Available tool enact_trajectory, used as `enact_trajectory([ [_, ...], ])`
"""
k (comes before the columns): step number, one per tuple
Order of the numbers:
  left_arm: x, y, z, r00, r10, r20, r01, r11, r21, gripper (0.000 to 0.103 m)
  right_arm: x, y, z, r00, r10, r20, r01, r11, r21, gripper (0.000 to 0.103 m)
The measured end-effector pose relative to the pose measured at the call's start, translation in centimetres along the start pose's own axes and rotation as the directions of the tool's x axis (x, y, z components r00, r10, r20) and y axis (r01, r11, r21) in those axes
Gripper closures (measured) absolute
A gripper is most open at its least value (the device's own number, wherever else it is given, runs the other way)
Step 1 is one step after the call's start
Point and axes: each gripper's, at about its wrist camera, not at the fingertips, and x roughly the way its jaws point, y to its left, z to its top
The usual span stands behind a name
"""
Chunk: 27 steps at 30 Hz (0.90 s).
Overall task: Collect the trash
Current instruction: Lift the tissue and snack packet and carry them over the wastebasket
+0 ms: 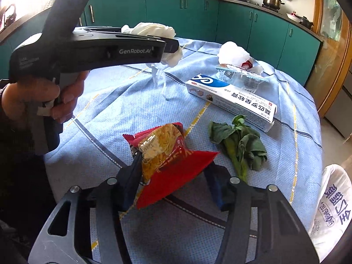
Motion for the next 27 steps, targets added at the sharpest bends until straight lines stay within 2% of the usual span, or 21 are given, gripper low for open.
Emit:
enact_trajectory([
  [3,0.0,0.1,0.0,1.0,0.0,-0.002,0.0,1.0,-0.004,0.058,-0.1,0.1,0.1,0.999,-0.029,0.015,0.029,0.999,-0.014,0.039],
  [5,0.1,0.2,0.0,1.0,0.0,-0.004,-0.001,1.0,-0.005,0.057,0.0,0.3,0.1,0.998,-0.054,0.024,0.054,0.998,-0.023,0.025],
  [7,0.1,0.2,0.0,1.0,0.001,-0.008,-0.001,1.0,-0.006,0.057,0.2,0.5,0.2,0.997,-0.068,0.024,0.069,0.997,-0.038,0.023],
  [13,0.5,0.4,-0.1,1.0,0.004,-0.024,-0.005,1.0,-0.017,0.057,1.5,1.2,0.4,0.998,-0.063,-0.022,0.061,0.995,-0.08,0.023],
  [15,0.5,0.5,-0.2,1.0,0.006,-0.023,-0.007,1.0,-0.019,0.057,1.5,1.1,0.4,0.999,-0.034,-0.023,0.033,0.997,-0.069,0.027],
  [16,0.5,0.5,-0.1,1.0,0.008,-0.02,-0.009,1.0,-0.021,0.057,1.5,0.9,0.4,1.0,-0.016,-0.025,0.014,0.998,-0.058,0.035],
  [17,0.5,0.5,-0.1,1.0,0.01,-0.018,-0.01,1.0,-0.021,0.057,1.5,0.9,0.4,1.0,-0.012,-0.026,0.011,0.999,-0.052,0.035],
  [23,-0.1,0.5,0.2,0.999,0.028,0.019,-0.027,0.999,-0.037,0.057,0.5,1.0,0.2,0.999,-0.042,-0.002,0.042,0.997,-0.058,0.035],
  [27,-1.0,0.5,0.4,0.997,0.049,0.058,-0.047,0.998,-0.048,0.057,-1.9,0.2,0.0,0.992,-0.103,0.068,0.105,0.994,-0.028,0.035],
])
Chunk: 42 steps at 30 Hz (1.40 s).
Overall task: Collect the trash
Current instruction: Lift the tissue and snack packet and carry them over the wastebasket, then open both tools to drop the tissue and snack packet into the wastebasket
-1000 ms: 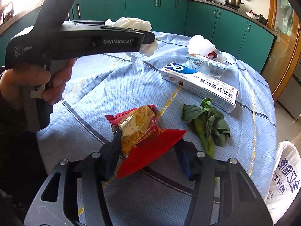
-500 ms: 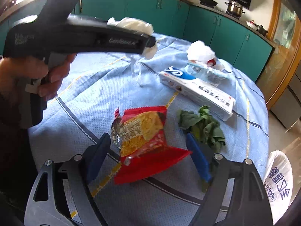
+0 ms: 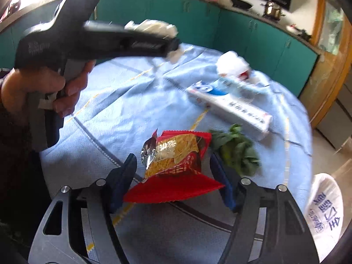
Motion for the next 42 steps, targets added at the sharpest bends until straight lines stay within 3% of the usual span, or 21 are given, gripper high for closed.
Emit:
enact_trajectory([
  [3,-0.8,-0.3,0.3,1.0,0.003,0.021,-0.003,1.0,-0.01,0.057,-2.6,-1.9,-0.5,0.994,-0.088,0.067,0.085,0.995,0.049,0.035],
  [7,-2.1,-1.9,1.2,0.999,-0.018,0.051,0.018,1.0,0.002,0.058,-5.9,-5.5,-1.5,0.964,-0.233,0.128,0.214,0.966,0.148,0.035],
  [11,-3.1,-4.6,2.7,0.996,-0.036,0.084,0.034,0.999,0.028,0.058,-9.4,-9.7,-3.4,0.893,-0.427,0.141,0.374,0.879,0.296,0.035],
  [14,-3.5,-7.6,3.9,0.99,-0.113,0.088,0.11,0.993,0.041,0.058,-11.7,-13.2,-5.6,0.845,-0.526,0.093,0.449,0.794,0.409,0.035],
  [18,-3.6,-13.1,4.7,0.974,-0.211,0.081,0.204,0.975,0.083,0.058,-14.3,-15.7,-8.5,0.773,-0.633,0.041,0.543,0.694,0.473,0.035],
  [24,-2.5,-22.3,4.1,0.929,-0.37,0.002,0.365,0.919,0.15,0.058,-18.4,-19.2,-13.2,0.717,-0.697,-0.008,0.552,0.561,0.617,0.035],
  [28,-1.1,-27.6,2.9,0.884,-0.461,-0.083,0.468,0.868,0.166,0.058,-19.7,-20.9,-15.3,0.711,-0.703,-0.037,0.524,0.493,0.695,0.035],
  [29,-0.6,-29.0,2.4,0.865,-0.488,-0.114,0.501,0.849,0.167,0.058,-19.9,-21.2,-15.8,0.707,-0.705,-0.05,0.525,0.476,0.705,0.035],
  [30,0.0,-30.3,1.9,0.852,-0.504,-0.141,0.523,0.835,0.169,0.058,-20.1,-21.3,-15.9,0.708,-0.704,-0.053,0.525,0.474,0.707,0.035],
  [34,1.7,-33.4,0.4,0.827,-0.52,-0.212,0.556,0.814,0.17,0.056,-19.6,-21.5,-16.0,0.716,-0.695,-0.061,0.532,0.487,0.693,0.035],
  [36,2.2,-34.0,-0.1,0.826,-0.518,-0.222,0.557,0.813,0.171,0.05,-19.3,-21.4,-16.0,0.721,-0.69,-0.062,0.533,0.496,0.685,0.035],
  [38,2.1,-34.1,-0.5,0.832,-0.511,-0.215,0.548,0.818,0.176,0.037,-19.0,-21.4,-15.9,0.73,-0.68,-0.066,0.533,0.505,0.679,0.035],
  [42,1.1,-32.7,-0.2,0.86,-0.48,-0.172,0.508,0.836,0.208,0.03,-18.0,-21.7,-15.4,0.751,-0.656,-0.079,0.528,0.523,0.669,0.035],
])
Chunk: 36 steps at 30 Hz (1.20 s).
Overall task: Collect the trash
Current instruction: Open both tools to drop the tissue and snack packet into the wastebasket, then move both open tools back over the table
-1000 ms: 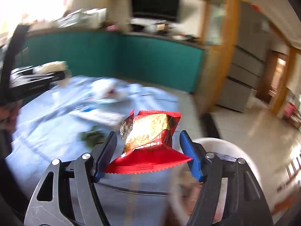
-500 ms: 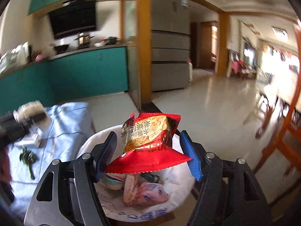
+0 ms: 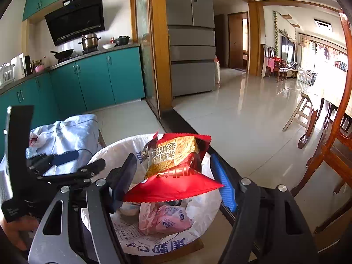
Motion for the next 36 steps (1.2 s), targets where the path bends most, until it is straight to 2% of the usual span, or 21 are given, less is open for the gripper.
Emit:
enact_trajectory([
  [4,-1.9,2.0,0.6,0.999,0.045,0.028,-0.045,0.999,-0.015,0.028,0.9,1.2,-0.1,0.999,-0.009,-0.041,0.007,0.999,-0.049,0.033],
  [7,-4.0,4.1,0.4,0.996,0.075,0.049,-0.074,0.997,-0.016,0.026,1.3,2.3,-0.3,0.998,-0.029,-0.053,0.024,0.996,-0.092,0.022],
  [12,-7.7,8.6,-0.7,0.98,0.184,0.082,-0.185,0.983,0.008,0.024,1.0,4.7,-0.4,0.999,0.028,-0.034,-0.033,0.988,-0.152,0.015],
  [16,-10.8,13.0,-1.8,0.941,0.311,0.135,-0.313,0.95,-0.01,0.022,0.9,7.8,-0.9,0.993,0.107,-0.045,-0.115,0.96,-0.256,0.015],
  [18,-12.7,15.7,-2.7,0.908,0.38,0.177,-0.372,0.925,-0.075,0.02,1.0,10.0,-1.4,0.983,0.166,-0.072,-0.181,0.931,-0.316,0.015],
  [20,-13.7,17.9,-3.4,0.89,0.42,0.178,-0.402,0.907,-0.126,0.017,1.0,12.5,-2.0,0.96,0.25,-0.125,-0.279,0.888,-0.366,0.015],
  [22,-14.5,20.2,-3.7,0.892,0.428,0.145,-0.409,0.901,-0.141,0.017,1.1,15.4,-2.3,0.917,0.345,-0.199,-0.398,0.831,-0.39,0.015],
  [24,-15.4,22.1,-3.9,0.884,0.447,0.137,-0.423,0.89,-0.17,0.017,1.7,19.1,-2.4,0.839,0.452,-0.302,-0.54,0.758,-0.365,0.015],
  [25,-15.9,23.2,-4.0,0.881,0.456,0.129,-0.428,0.883,-0.194,0.017,2.1,21.1,-2.3,0.806,0.479,-0.349,-0.587,0.723,-0.363,0.015],
  [27,-16.8,24.7,-4.1,0.877,0.467,0.117,-0.431,0.87,-0.238,0.016,2.6,24.6,-2.4,0.77,0.495,-0.403,-0.633,0.674,-0.38,0.015],
  [31,-18.5,27.1,-4.5,0.867,0.486,0.109,-0.436,0.847,-0.305,0.014,4.0,30.5,-3.1,0.753,0.459,-0.472,-0.651,0.627,-0.428,0.015],
  [34,-19.0,27.9,-5.0,0.861,0.499,0.1,-0.447,0.835,-0.32,0.014,3.8,32.0,-4.2,0.759,0.451,-0.471,-0.645,0.622,-0.444,0.015],
  [36,-18.9,28.4,-5.2,0.859,0.505,0.087,-0.454,0.83,-0.325,0.014,3.6,32.4,-5.0,0.758,0.447,-0.475,-0.646,0.617,-0.45,0.022],
])
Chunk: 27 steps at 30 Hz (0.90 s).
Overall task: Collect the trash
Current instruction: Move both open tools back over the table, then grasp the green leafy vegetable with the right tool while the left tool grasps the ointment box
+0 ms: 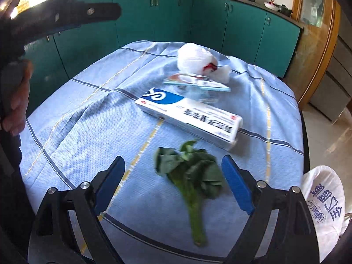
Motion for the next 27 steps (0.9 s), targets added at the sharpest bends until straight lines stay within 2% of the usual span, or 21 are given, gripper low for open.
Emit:
enact_trajectory([
  [2,0.4,0.0,-0.2,1.0,0.004,-0.015,-0.004,1.0,0.002,0.014,0.4,0.2,-0.4,1.0,0.003,-0.014,-0.003,1.0,-0.002,0.039],
  [3,0.7,-0.1,-0.3,1.0,0.004,-0.022,-0.004,1.0,0.003,0.014,0.4,0.0,-0.5,1.0,-0.004,-0.009,0.004,1.0,-0.005,0.043],
  [4,1.0,-0.2,-0.3,1.0,0.003,-0.028,-0.003,1.0,0.005,0.014,0.1,-0.1,-0.6,1.0,-0.003,-0.001,0.003,1.0,0.0,0.05],
  [6,1.3,-0.6,-0.6,0.999,0.001,-0.033,-0.001,1.0,0.013,0.014,-0.2,-0.8,-0.7,1.0,0.02,0.014,-0.021,0.999,0.029,0.064],
  [8,1.7,-1.3,-0.8,0.999,-0.005,-0.042,0.006,1.0,0.03,0.014,-0.8,-1.6,-1.0,0.998,0.048,0.027,-0.049,0.997,0.06,0.083],
  [10,2.3,-2.1,-1.2,0.998,-0.02,-0.055,0.022,0.999,0.048,0.014,-1.4,-2.5,-1.4,0.997,0.064,0.039,-0.067,0.994,0.086,0.086],
  [15,4.4,-3.8,-2.5,0.989,-0.076,-0.13,0.087,0.993,0.08,0.014,-2.0,-3.5,-2.1,0.998,0.051,0.038,-0.054,0.994,0.097,0.085],
  [16,4.8,-4.1,-2.8,0.986,-0.084,-0.141,0.096,0.992,0.081,0.014,-2.0,-3.5,-2.2,0.998,0.046,0.036,-0.049,0.994,0.097,0.081],
  [18,5.7,-4.5,-3.2,0.981,-0.087,-0.172,0.101,0.992,0.079,0.014,-2.1,-3.2,-2.4,0.999,0.034,0.037,-0.037,0.996,0.085,0.065],
  [20,6.3,-4.4,-3.4,0.981,-0.056,-0.186,0.07,0.995,0.07,0.014,-1.9,-2.8,-2.4,0.999,0.01,0.033,-0.013,0.998,0.063,0.048],
  [22,6.3,-4.2,-3.3,0.981,-0.056,-0.184,0.069,0.996,0.062,0.014,-1.5,-2.2,-2.4,1.0,-0.003,0.024,0.002,0.999,0.041,0.044],
  [27,6.0,-3.8,-3.4,0.984,-0.034,-0.174,0.045,0.997,0.058,0.014,-0.5,-1.3,-2.8,1.0,-0.014,-0.013,0.014,1.0,0.017,0.043],
])
